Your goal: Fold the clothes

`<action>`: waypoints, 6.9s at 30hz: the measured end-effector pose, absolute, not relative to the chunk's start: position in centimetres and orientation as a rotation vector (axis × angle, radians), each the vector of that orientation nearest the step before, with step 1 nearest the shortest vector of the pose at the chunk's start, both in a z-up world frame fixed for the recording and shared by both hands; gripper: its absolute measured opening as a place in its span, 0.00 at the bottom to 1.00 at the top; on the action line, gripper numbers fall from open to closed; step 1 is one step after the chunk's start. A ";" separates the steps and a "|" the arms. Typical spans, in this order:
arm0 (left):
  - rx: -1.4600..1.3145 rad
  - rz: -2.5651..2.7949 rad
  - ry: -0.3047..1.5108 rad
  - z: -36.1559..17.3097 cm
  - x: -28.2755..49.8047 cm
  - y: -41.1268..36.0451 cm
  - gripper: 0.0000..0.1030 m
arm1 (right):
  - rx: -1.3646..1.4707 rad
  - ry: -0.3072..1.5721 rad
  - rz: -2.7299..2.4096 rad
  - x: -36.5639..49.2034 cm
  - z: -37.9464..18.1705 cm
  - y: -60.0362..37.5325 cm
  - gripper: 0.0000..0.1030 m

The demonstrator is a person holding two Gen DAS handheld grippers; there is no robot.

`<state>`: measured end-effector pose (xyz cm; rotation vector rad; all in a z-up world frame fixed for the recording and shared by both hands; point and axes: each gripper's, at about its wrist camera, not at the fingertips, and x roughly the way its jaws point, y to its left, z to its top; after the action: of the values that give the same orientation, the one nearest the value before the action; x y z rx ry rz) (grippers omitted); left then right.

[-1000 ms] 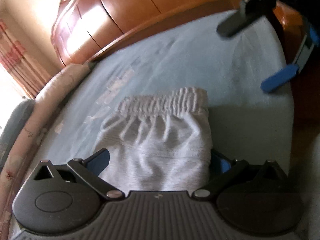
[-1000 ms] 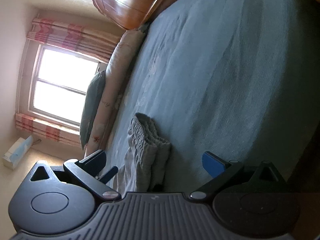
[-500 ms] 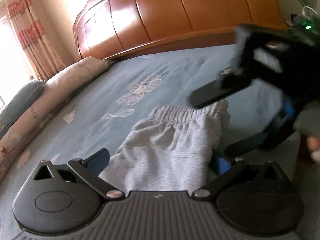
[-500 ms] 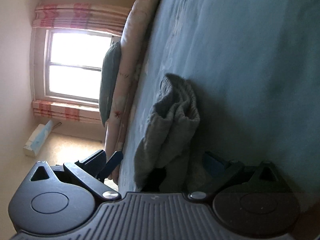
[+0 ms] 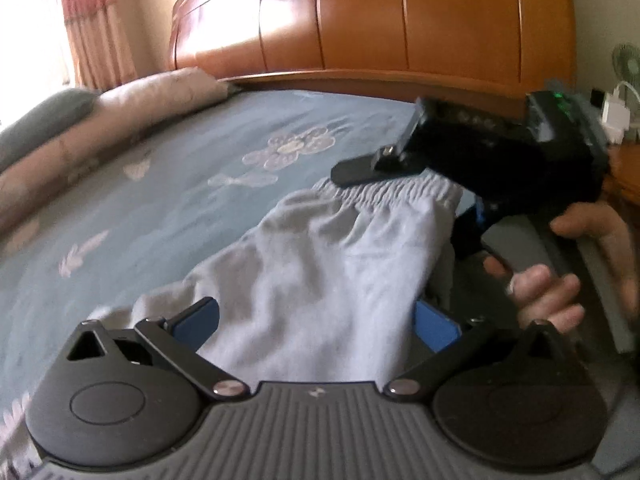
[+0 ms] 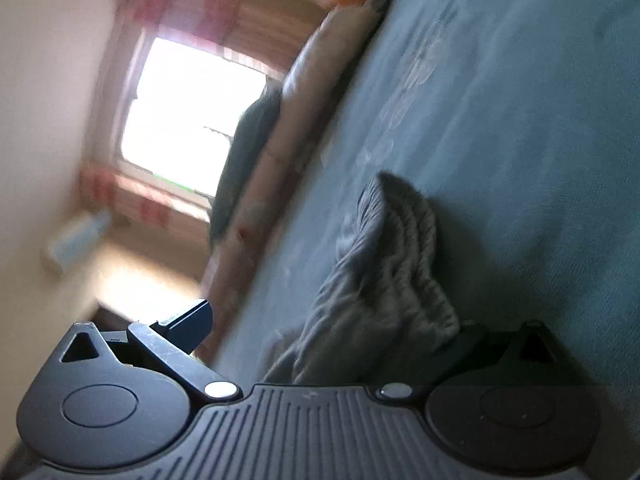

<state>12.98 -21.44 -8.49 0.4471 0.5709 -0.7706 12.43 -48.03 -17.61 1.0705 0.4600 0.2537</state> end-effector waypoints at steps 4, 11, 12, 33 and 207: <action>0.455 -0.706 0.535 -7.8 12.0 -18.8 0.99 | 1.035 0.532 0.336 12.8 -17.3 -48.7 1.00; 0.410 -0.660 0.544 -7.5 12.8 -16.2 0.99 | 1.261 0.525 0.332 11.3 -20.0 -52.7 0.51; 0.407 -0.655 0.547 -7.6 12.8 -16.0 0.99 | 1.269 0.539 0.312 11.1 -20.4 -52.9 0.44; 0.378 -0.560 0.567 -7.5 12.8 -11.5 0.99 | 1.158 0.597 0.045 8.4 -18.1 -51.4 0.33; -0.039 -0.398 1.057 -7.6 13.1 23.9 0.99 | -0.379 0.909 0.681 24.1 -3.5 11.8 0.56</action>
<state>13.13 23.94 -7.60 -0.0392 1.0565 -0.3980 24.10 11.78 -3.51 -0.3790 0.9092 0.6811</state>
